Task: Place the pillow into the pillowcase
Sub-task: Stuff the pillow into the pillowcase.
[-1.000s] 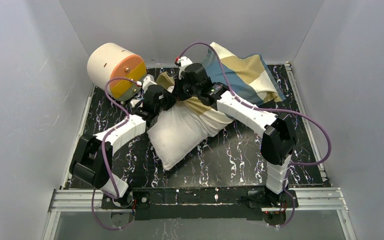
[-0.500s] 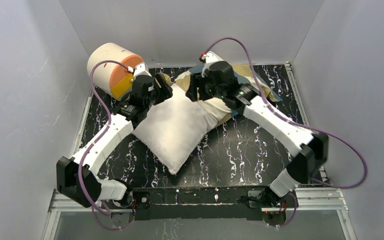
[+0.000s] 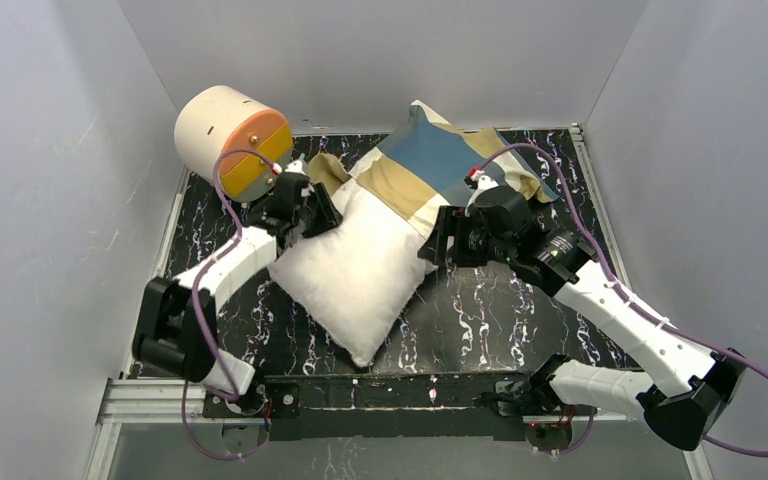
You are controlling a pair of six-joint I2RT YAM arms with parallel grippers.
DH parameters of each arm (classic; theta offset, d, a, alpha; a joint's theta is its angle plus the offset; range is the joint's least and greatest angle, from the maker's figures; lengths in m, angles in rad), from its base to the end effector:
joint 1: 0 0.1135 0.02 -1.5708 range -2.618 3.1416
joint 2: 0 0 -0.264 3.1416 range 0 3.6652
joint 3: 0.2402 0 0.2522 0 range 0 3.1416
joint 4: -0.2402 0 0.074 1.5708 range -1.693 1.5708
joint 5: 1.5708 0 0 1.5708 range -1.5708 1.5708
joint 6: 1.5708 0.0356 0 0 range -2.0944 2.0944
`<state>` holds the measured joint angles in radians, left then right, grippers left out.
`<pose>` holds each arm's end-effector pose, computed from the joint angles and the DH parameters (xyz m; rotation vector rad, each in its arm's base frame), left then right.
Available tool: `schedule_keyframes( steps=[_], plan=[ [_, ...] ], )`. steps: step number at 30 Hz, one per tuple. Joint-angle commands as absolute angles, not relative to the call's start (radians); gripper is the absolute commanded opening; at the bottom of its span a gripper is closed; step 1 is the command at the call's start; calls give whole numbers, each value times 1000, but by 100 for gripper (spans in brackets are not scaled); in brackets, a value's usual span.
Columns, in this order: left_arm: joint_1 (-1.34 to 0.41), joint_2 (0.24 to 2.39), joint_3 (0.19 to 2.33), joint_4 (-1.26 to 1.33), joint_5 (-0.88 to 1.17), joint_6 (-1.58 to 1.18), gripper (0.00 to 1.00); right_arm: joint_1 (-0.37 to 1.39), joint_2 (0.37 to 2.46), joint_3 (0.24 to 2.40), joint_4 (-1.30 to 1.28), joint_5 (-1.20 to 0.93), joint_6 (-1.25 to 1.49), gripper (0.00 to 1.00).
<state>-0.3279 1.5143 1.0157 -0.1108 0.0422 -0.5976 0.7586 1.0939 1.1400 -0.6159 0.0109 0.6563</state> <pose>0.3202 -0.1105 0.2499 -0.2763 2.2200 -0.5630 0.1694 0.1600 0.3601 -0.1085 2.2507 0.7916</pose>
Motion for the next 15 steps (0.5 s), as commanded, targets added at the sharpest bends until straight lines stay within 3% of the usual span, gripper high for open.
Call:
schedule_keyframes(
  steps=[1,5,9,12,15],
  plan=[
    [-610,1355,875,24,132,-830,43,756,1086,1154,-692,100,686,77],
    [-754,1391,879,176,94,-975,43,698,1136,1296,-818,329,564,82],
    [-761,1429,1063,27,72,-898,49,650,1183,1455,-893,331,489,83],
    [-717,1423,1208,-202,22,-731,60,651,1188,1486,-896,243,529,75],
    [-587,1376,1203,-274,61,-655,64,660,1202,1468,-897,203,682,68]
  ],
)
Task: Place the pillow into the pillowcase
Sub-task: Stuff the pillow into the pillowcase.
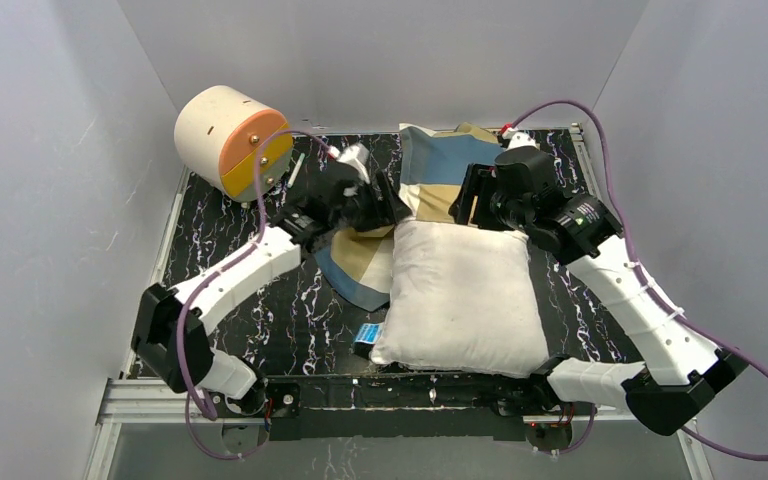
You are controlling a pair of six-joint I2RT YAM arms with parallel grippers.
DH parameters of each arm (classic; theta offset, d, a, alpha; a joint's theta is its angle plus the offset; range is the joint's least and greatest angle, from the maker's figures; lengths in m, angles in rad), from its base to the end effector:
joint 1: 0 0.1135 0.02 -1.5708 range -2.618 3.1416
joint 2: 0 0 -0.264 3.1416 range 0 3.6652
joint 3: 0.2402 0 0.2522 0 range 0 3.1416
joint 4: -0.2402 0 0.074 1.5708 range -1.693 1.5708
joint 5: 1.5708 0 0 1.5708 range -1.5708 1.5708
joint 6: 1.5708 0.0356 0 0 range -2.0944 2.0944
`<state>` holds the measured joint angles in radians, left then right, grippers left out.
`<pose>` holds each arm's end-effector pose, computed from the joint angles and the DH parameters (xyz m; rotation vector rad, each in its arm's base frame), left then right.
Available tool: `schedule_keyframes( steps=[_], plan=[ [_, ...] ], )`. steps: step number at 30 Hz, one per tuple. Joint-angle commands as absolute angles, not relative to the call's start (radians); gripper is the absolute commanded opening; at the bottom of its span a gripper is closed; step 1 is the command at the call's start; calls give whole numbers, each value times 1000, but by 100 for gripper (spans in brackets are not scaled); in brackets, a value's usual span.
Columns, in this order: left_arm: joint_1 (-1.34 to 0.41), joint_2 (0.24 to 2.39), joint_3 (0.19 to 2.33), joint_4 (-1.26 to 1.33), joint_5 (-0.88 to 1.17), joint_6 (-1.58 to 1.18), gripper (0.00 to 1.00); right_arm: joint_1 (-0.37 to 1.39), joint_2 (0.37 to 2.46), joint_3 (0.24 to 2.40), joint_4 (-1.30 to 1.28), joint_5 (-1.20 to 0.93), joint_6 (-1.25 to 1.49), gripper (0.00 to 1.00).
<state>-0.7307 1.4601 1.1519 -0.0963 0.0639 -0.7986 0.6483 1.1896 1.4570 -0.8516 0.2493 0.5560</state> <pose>0.2540 -0.2307 0.3156 -0.0274 2.1320 -1.0227 0.1908 0.1335 0.4213 0.0458 2.1660 0.4350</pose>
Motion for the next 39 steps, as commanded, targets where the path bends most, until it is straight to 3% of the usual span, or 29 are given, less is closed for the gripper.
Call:
schedule_keyframes(
  steps=[1,8,16,18,20,21,23,26,28,32,39],
  plan=[
    [-538,1347,1177,-265,84,-637,65,676,1218,1456,-894,195,715,67],
    [-392,1417,1044,-126,159,-445,78,956,1474,1582,-942,521,740,81],
    [-368,1660,1001,120,293,-377,86,1009,1823,1695,-1140,789,794,94],
    [-368,1747,991,215,366,-436,94,987,1867,1656,-1091,801,785,94],
    [-370,1818,989,278,439,-488,96,944,1890,1599,-1006,771,761,87],
    [-371,1842,987,303,460,-503,93,923,1894,1577,-974,767,759,81],
    [-374,1863,969,355,485,-517,79,887,1886,1523,-911,769,750,56],
    [-374,1841,953,375,489,-517,22,854,1851,1459,-781,764,701,7],
    [-374,1796,938,380,512,-521,0,842,1828,1443,-708,714,677,1],
    [-375,1660,931,260,514,-573,0,815,1784,1415,-551,628,698,1],
    [-414,1326,726,317,499,-741,0,811,1756,1324,-222,779,828,1]
  ],
)
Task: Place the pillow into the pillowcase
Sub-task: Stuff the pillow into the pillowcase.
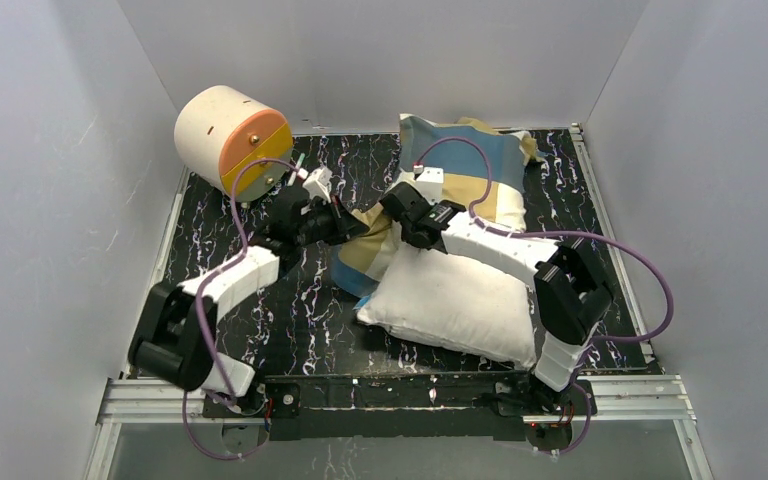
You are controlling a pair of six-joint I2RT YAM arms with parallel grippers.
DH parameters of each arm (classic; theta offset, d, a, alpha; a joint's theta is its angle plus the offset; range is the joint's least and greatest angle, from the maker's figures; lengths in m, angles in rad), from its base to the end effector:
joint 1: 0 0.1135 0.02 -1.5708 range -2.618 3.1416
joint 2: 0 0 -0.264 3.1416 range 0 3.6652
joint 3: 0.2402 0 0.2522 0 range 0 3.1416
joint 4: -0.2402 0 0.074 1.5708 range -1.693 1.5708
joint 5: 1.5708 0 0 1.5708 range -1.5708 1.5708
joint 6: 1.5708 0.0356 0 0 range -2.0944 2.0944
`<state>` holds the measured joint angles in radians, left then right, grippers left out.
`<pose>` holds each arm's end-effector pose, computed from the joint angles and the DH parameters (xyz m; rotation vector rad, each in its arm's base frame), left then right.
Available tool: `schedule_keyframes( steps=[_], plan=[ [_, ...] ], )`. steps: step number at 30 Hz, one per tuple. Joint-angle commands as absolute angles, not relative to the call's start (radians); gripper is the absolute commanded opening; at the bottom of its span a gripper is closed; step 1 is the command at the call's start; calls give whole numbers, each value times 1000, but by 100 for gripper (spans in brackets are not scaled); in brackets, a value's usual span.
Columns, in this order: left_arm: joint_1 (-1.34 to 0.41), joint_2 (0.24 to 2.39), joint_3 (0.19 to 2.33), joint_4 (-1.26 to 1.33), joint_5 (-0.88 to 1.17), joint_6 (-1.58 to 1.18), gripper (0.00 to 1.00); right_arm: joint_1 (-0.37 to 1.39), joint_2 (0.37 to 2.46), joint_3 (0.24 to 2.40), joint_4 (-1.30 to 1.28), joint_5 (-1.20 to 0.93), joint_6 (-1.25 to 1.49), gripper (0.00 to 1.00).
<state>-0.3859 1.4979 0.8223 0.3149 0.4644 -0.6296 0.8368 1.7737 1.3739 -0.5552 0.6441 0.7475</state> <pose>0.2983 -0.1384 0.2331 0.0829 2.0580 -1.1035 0.2713 0.2689 0.2484 0.1393 2.2778 -0.0181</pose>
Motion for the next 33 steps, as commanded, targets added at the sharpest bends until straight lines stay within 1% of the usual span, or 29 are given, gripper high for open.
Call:
schedule_keyframes(
  steps=[1,6,9,11,14,15,17,18,20,22,23,25,27,30,33],
  plan=[
    [-424,1296,707,317,499,-754,0,811,1758,1316,-177,797,842,1],
    [-480,1175,652,245,456,-765,0,810,1762,1313,-52,977,903,1],
    [-508,1144,635,210,443,-758,0,801,1754,1296,96,1002,866,1],
    [-517,1133,620,209,435,-758,0,800,1763,1300,151,999,853,1],
    [-522,1133,613,209,429,-757,0,799,1782,1325,178,936,858,1],
    [-522,1135,617,209,426,-754,0,801,1782,1324,190,877,842,1],
    [-522,1141,635,196,421,-745,0,801,1754,1292,231,710,727,1],
    [-522,1142,653,175,416,-730,0,801,1727,1272,236,628,650,10],
    [-522,1141,700,131,402,-702,0,801,1657,1238,147,513,541,36],
    [-522,1132,723,115,396,-695,0,801,1565,1192,35,468,390,64],
    [-522,1126,730,117,397,-696,0,799,1514,1165,12,449,311,74],
    [-522,1117,735,128,390,-713,0,794,1413,1118,-12,410,160,83],
    [-522,1111,744,135,388,-727,0,795,1348,1073,-28,350,-7,97],
    [-522,1109,762,144,393,-744,0,796,1317,1026,-38,319,-172,99],
    [-522,1113,792,125,394,-744,0,796,1372,1005,-11,285,-299,99]
  ],
)
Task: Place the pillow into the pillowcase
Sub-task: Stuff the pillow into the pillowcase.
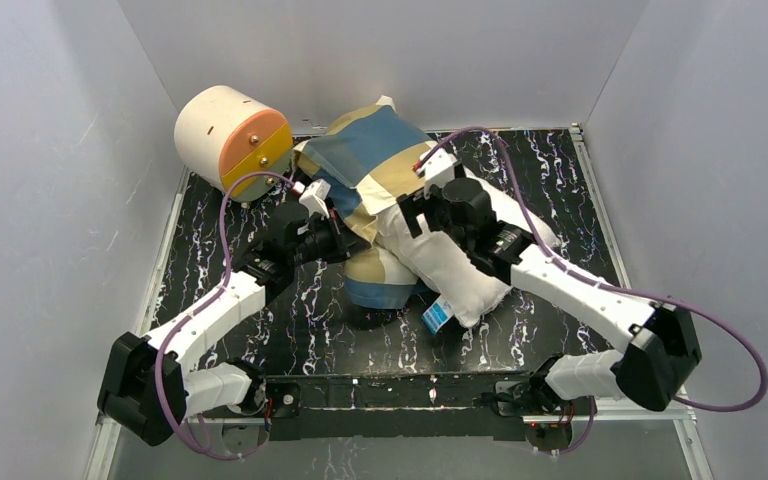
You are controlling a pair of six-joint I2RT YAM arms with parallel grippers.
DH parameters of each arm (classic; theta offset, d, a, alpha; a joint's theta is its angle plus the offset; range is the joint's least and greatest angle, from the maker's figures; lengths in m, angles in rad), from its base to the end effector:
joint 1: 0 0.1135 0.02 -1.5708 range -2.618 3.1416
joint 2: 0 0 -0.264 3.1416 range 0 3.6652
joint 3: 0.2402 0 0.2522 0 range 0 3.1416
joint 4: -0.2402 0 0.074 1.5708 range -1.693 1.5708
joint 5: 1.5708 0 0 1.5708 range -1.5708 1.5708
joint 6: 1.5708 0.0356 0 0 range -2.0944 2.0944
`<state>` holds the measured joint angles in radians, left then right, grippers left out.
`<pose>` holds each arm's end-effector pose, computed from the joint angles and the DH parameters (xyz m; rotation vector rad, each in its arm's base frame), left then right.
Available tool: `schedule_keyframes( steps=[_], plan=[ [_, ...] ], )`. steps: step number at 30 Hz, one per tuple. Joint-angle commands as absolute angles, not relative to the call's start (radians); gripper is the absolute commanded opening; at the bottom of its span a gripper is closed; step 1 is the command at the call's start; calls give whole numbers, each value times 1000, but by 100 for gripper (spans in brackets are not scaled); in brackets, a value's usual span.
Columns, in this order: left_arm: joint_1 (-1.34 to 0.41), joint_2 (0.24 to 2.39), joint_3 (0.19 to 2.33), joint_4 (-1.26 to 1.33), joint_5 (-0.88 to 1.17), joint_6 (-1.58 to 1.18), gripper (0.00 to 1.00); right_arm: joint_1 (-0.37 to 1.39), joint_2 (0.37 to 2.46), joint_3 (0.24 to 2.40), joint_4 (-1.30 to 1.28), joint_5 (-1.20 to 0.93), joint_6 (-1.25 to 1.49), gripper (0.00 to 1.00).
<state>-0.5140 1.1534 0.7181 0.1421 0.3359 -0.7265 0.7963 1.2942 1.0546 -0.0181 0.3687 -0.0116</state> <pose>0.2236 -0.1397 0.2748 0.0384 2.0175 -1.1404 0.2216 0.2082 0.3403 -0.4691 1.7547 0.2200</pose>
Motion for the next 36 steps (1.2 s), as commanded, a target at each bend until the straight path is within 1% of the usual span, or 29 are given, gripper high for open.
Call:
schedule_keyframes(
  steps=[1,6,7,8,9,11,12,13,16,18,21,23,29,33,36],
  plan=[
    [-522,1114,799,121,391,-742,0,797,1409,1007,13,270,-329,99],
    [-522,1127,832,95,365,-732,0,799,1604,1069,78,124,-355,98],
    [-522,1133,844,90,364,-728,0,800,1642,1084,87,112,-336,97],
    [-522,1139,859,87,364,-729,0,799,1685,1104,93,116,-300,92],
    [-522,1146,871,86,366,-732,0,798,1726,1137,92,136,-256,79],
    [-523,1160,900,91,366,-744,0,791,1802,1228,85,231,-91,31],
    [-525,1169,915,92,370,-747,0,776,1805,1243,108,234,2,14],
    [-532,1178,934,92,372,-747,0,757,1795,1247,149,223,116,1],
    [-554,1214,1003,92,399,-738,0,728,1762,1289,232,198,436,1],
    [-570,1232,1049,92,420,-735,0,726,1749,1351,248,232,550,1],
    [-610,1252,1122,92,447,-732,0,723,1724,1396,264,359,741,1],
    [-646,1255,1153,91,457,-731,0,719,1698,1373,332,462,838,1],
    [-757,1233,1167,92,469,-742,0,720,1661,1311,449,680,1021,1],
    [-847,1229,1161,120,473,-767,0,720,1662,1308,471,806,1067,1],
    [-908,1241,1153,203,476,-816,0,716,1659,1318,501,856,1079,1]
  ],
)
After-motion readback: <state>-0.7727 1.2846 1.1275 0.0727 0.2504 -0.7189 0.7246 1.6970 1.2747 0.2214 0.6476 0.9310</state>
